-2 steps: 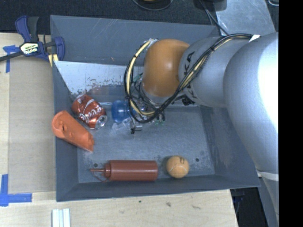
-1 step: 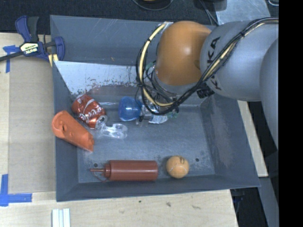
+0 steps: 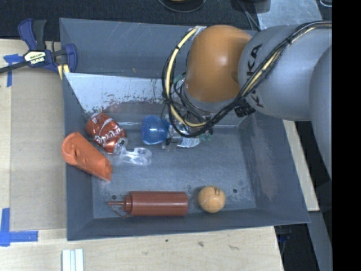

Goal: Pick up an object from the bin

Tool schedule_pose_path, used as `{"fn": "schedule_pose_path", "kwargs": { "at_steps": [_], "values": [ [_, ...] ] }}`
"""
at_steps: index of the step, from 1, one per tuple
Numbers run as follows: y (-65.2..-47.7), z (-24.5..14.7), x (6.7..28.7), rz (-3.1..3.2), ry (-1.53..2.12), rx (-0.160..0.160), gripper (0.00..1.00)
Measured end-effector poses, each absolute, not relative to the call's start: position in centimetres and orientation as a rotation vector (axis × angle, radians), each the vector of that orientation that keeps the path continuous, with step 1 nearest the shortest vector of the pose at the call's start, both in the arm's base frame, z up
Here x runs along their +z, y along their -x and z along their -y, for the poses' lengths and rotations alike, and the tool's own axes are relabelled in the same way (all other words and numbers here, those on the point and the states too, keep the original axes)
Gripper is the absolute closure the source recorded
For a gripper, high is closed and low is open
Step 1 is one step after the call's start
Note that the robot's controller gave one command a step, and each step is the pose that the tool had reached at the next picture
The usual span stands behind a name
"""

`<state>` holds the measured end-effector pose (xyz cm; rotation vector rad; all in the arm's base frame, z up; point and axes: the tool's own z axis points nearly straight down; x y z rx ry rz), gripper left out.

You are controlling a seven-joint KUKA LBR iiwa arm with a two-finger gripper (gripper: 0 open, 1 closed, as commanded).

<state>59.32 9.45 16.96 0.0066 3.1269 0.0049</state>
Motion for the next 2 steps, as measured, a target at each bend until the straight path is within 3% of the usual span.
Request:
{"fn": "schedule_pose_path", "kwargs": {
  "at_steps": [1, 2],
  "values": [
    [-58.2, -9.1, 8.1, -3.121, -0.038, 0.007, 1.00],
    [-59.1, -9.7, 26.1, -3.121, -0.094, 0.006, 1.00]
  ]
}}
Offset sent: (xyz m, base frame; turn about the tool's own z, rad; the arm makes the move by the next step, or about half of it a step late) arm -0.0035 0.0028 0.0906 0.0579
